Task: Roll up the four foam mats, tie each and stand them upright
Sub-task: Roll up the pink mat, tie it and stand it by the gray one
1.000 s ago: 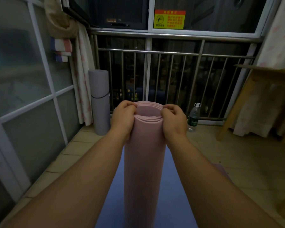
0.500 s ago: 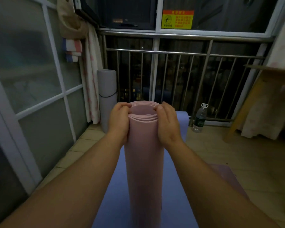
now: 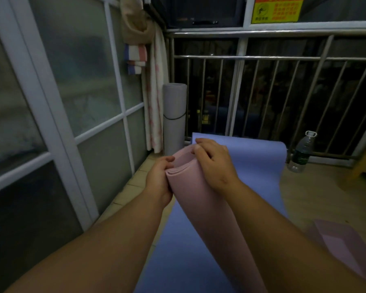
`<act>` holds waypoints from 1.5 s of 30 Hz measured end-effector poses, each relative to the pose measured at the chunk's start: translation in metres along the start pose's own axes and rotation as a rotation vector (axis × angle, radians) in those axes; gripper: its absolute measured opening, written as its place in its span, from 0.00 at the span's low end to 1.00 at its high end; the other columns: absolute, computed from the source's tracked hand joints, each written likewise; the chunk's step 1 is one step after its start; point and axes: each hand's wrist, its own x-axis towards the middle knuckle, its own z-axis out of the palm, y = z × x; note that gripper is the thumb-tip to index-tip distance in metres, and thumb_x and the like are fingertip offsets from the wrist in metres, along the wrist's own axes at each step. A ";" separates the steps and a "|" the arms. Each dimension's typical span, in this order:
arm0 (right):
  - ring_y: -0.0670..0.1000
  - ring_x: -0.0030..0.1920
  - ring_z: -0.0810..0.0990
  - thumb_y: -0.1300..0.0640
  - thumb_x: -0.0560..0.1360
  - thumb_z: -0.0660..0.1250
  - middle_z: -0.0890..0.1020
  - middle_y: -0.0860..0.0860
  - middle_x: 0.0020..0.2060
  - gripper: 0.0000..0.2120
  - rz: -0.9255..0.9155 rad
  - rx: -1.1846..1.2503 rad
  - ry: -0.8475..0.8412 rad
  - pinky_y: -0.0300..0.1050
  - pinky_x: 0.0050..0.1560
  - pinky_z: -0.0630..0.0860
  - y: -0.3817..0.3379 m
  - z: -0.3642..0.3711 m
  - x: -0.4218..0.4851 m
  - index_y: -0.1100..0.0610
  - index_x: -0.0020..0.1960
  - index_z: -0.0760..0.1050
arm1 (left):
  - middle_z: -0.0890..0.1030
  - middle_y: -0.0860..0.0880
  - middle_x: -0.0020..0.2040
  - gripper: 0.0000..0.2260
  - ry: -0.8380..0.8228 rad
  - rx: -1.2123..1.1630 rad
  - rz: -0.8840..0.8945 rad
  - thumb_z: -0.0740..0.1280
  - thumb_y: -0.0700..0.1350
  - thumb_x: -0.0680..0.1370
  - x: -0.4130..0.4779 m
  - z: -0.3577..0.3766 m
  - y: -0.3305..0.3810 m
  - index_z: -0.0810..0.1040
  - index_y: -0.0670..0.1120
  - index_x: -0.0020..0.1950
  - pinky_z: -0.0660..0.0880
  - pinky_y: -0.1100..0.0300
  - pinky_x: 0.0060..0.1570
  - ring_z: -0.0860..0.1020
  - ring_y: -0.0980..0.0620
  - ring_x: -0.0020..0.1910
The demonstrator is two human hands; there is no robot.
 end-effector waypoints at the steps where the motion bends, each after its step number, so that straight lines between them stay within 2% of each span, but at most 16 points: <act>1: 0.52 0.65 0.70 0.45 0.81 0.55 0.78 0.49 0.63 0.20 -0.022 -0.020 0.016 0.46 0.66 0.64 0.000 0.007 0.002 0.54 0.64 0.77 | 0.73 0.49 0.34 0.05 -0.004 0.017 -0.001 0.60 0.39 0.78 0.004 -0.006 0.002 0.74 0.44 0.44 0.69 0.59 0.35 0.72 0.51 0.31; 4: 0.50 0.52 0.74 0.50 0.81 0.57 0.80 0.51 0.49 0.15 -0.070 -0.044 0.017 0.47 0.55 0.71 -0.004 0.022 0.010 0.58 0.51 0.79 | 0.73 0.45 0.39 0.09 -0.016 0.117 -0.023 0.57 0.35 0.75 0.016 -0.024 0.009 0.75 0.43 0.48 0.65 0.58 0.35 0.71 0.49 0.34; 7: 0.50 0.43 0.72 0.50 0.81 0.57 0.75 0.50 0.37 0.18 -0.132 -0.081 -0.060 0.47 0.44 0.67 -0.008 0.036 0.016 0.58 0.37 0.74 | 0.74 0.43 0.43 0.12 0.010 0.177 -0.049 0.55 0.33 0.73 0.026 -0.045 0.011 0.75 0.43 0.49 0.64 0.58 0.35 0.70 0.47 0.36; 11: 0.53 0.52 0.75 0.50 0.83 0.56 0.81 0.55 0.44 0.22 -0.197 -0.191 -0.216 0.50 0.53 0.71 -0.021 0.058 0.023 0.59 0.38 0.79 | 0.76 0.43 0.42 0.12 0.013 0.128 -0.059 0.54 0.31 0.73 0.036 -0.069 0.011 0.74 0.41 0.50 0.68 0.58 0.36 0.73 0.47 0.36; 13: 0.52 0.39 0.75 0.49 0.82 0.58 0.78 0.55 0.35 0.24 -0.189 -0.150 -0.230 0.54 0.44 0.73 -0.028 0.069 0.027 0.56 0.30 0.74 | 0.76 0.43 0.42 0.13 0.008 0.124 -0.070 0.54 0.31 0.73 0.044 -0.083 0.010 0.74 0.41 0.51 0.69 0.57 0.36 0.73 0.47 0.37; 15: 0.47 0.28 0.66 0.49 0.81 0.60 0.69 0.49 0.25 0.27 -0.177 -0.117 -0.256 0.51 0.33 0.66 -0.033 0.083 0.028 0.51 0.24 0.64 | 0.77 0.43 0.44 0.14 0.008 0.127 -0.078 0.55 0.31 0.72 0.052 -0.100 0.007 0.74 0.40 0.53 0.70 0.57 0.38 0.74 0.47 0.38; 18: 0.46 0.31 0.65 0.51 0.80 0.61 0.66 0.48 0.26 0.26 -0.177 -0.165 -0.279 0.46 0.32 0.60 -0.037 0.111 0.027 0.51 0.25 0.62 | 0.78 0.43 0.47 0.17 0.048 0.138 -0.086 0.55 0.33 0.72 0.061 -0.131 0.002 0.75 0.40 0.58 0.70 0.56 0.40 0.75 0.47 0.42; 21: 0.48 0.29 0.63 0.51 0.79 0.62 0.65 0.50 0.25 0.24 -0.200 -0.239 -0.311 0.46 0.30 0.56 -0.039 0.141 0.027 0.53 0.25 0.61 | 0.81 0.45 0.57 0.21 0.121 0.143 -0.105 0.63 0.41 0.71 0.070 -0.165 -0.006 0.76 0.45 0.65 0.73 0.55 0.44 0.78 0.45 0.52; 24: 0.49 0.30 0.64 0.52 0.78 0.61 0.66 0.51 0.25 0.23 -0.233 -0.309 -0.395 0.47 0.31 0.55 -0.042 0.167 0.028 0.55 0.26 0.63 | 0.83 0.47 0.52 0.13 0.215 0.182 -0.133 0.66 0.48 0.76 0.075 -0.197 -0.015 0.82 0.46 0.57 0.76 0.56 0.42 0.79 0.47 0.49; 27: 0.54 0.36 0.70 0.52 0.78 0.59 0.68 0.52 0.27 0.21 -0.244 -0.369 -0.489 0.46 0.31 0.58 -0.043 0.192 0.029 0.55 0.27 0.65 | 0.82 0.47 0.43 0.09 0.356 0.223 -0.149 0.62 0.44 0.79 0.074 -0.225 -0.030 0.80 0.47 0.43 0.77 0.54 0.46 0.78 0.47 0.43; 29: 0.56 0.38 0.72 0.51 0.76 0.60 0.68 0.52 0.28 0.20 -0.257 -0.406 -0.542 0.45 0.34 0.58 -0.043 0.211 0.029 0.54 0.27 0.65 | 0.81 0.47 0.48 0.10 0.431 0.293 -0.181 0.58 0.43 0.80 0.076 -0.251 -0.046 0.78 0.47 0.46 0.76 0.51 0.51 0.78 0.46 0.45; 31: 0.56 0.38 0.72 0.51 0.75 0.60 0.68 0.52 0.27 0.19 -0.279 -0.435 -0.583 0.45 0.32 0.57 -0.043 0.230 0.027 0.54 0.26 0.64 | 0.81 0.47 0.51 0.11 0.475 0.387 -0.222 0.56 0.44 0.81 0.074 -0.277 -0.063 0.78 0.47 0.54 0.74 0.54 0.48 0.78 0.47 0.45; 34: 0.55 0.37 0.72 0.50 0.74 0.60 0.68 0.51 0.28 0.18 -0.306 -0.472 -0.656 0.44 0.32 0.58 -0.043 0.258 0.022 0.53 0.28 0.64 | 0.81 0.46 0.53 0.13 0.449 0.601 -0.276 0.57 0.42 0.81 0.067 -0.311 -0.080 0.77 0.44 0.61 0.72 0.56 0.45 0.78 0.46 0.46; 38: 0.55 0.38 0.73 0.49 0.74 0.61 0.69 0.51 0.31 0.16 -0.328 -0.531 -0.720 0.44 0.36 0.62 -0.042 0.285 0.016 0.53 0.30 0.65 | 0.81 0.41 0.51 0.05 0.433 0.857 -0.264 0.63 0.40 0.80 0.059 -0.344 -0.091 0.79 0.42 0.50 0.71 0.64 0.32 0.76 0.49 0.38; 41: 0.52 0.34 0.72 0.51 0.74 0.62 0.71 0.51 0.32 0.15 -0.316 -0.561 -0.782 0.43 0.31 0.59 -0.039 0.298 0.011 0.55 0.31 0.67 | 0.81 0.42 0.49 0.08 0.367 1.111 -0.276 0.62 0.39 0.79 0.056 -0.367 -0.113 0.78 0.46 0.43 0.71 0.64 0.36 0.77 0.50 0.40; 45: 0.50 0.32 0.68 0.54 0.74 0.63 0.71 0.51 0.32 0.13 -0.291 -0.639 -0.778 0.43 0.33 0.59 -0.031 0.308 0.005 0.55 0.32 0.68 | 0.80 0.45 0.60 0.09 0.229 1.337 -0.333 0.63 0.41 0.80 0.046 -0.391 -0.143 0.81 0.42 0.57 0.71 0.63 0.53 0.77 0.46 0.58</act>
